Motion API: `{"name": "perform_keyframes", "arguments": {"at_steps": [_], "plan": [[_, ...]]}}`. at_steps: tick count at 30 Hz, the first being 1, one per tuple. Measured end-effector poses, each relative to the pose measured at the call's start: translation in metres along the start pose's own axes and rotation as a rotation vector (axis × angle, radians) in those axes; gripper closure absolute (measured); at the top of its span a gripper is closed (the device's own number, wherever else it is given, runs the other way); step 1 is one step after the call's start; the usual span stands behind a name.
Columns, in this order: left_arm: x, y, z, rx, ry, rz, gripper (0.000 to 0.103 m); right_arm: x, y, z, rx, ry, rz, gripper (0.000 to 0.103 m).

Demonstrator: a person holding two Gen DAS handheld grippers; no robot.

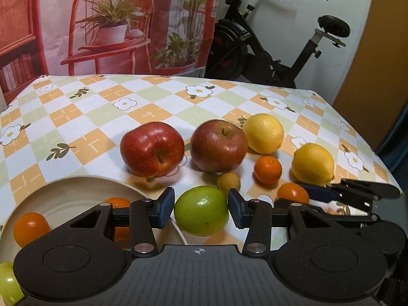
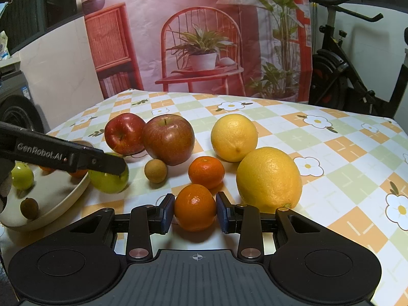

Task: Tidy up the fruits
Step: 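Carry the green apple over the plate with the left tool while the right tool carries the tangerine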

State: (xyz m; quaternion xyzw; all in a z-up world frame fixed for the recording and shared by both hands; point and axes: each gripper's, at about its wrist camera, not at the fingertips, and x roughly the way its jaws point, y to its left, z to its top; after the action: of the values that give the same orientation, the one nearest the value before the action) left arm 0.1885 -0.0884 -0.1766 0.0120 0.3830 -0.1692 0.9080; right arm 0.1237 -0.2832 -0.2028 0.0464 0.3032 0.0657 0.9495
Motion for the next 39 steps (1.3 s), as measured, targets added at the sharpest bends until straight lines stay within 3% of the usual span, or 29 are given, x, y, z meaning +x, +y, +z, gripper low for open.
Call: {"name": "perform_keyframes", "arguments": {"at_steps": [39], "plan": [[-0.011, -0.006, -0.010, 0.036, -0.038, -0.014, 0.055, 0.002, 0.003, -0.001, 0.002, 0.006, 0.013, 0.071]]}}
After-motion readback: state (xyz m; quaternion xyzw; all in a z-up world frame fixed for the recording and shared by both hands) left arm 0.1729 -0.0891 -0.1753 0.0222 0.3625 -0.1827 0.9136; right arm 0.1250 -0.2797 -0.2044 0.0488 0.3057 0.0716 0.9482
